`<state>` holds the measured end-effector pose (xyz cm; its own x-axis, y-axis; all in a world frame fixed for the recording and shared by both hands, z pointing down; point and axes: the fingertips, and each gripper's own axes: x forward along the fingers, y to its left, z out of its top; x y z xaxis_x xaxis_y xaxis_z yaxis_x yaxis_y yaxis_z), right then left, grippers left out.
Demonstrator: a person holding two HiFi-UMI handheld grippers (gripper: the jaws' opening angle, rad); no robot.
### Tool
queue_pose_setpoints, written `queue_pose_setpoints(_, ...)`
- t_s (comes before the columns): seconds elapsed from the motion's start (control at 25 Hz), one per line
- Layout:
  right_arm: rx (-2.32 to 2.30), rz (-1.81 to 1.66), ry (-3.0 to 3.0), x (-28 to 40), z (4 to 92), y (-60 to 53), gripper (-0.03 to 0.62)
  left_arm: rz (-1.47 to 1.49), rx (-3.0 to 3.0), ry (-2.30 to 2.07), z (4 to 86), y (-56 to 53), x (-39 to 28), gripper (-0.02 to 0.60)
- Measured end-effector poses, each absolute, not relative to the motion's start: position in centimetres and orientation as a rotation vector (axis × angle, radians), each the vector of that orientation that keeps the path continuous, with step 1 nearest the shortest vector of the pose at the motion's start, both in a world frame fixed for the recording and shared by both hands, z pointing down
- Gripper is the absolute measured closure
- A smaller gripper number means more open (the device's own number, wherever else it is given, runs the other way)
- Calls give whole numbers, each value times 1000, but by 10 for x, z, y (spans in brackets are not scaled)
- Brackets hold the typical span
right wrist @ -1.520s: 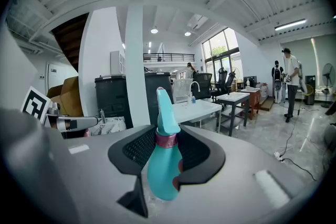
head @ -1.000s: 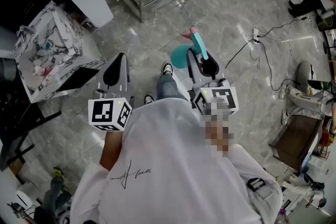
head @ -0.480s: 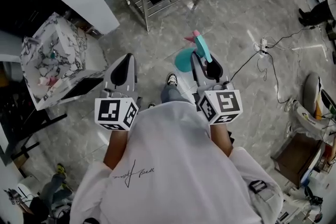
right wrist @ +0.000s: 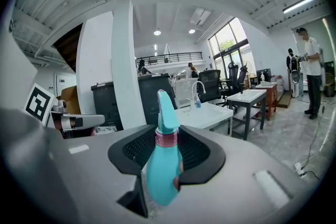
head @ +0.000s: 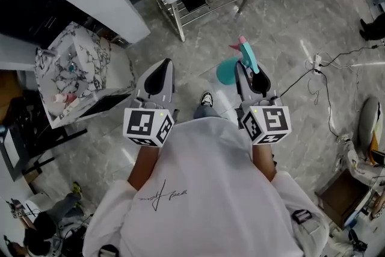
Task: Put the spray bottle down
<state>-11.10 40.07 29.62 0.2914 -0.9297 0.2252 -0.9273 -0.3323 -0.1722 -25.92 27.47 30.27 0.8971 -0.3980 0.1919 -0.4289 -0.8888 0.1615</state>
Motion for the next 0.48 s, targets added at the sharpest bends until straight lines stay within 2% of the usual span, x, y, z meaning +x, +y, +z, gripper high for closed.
queue_pose_setpoints(0.48,-2519,-436,1881,-39,301,374,467,195,2846,-683,310,251,-193,545)
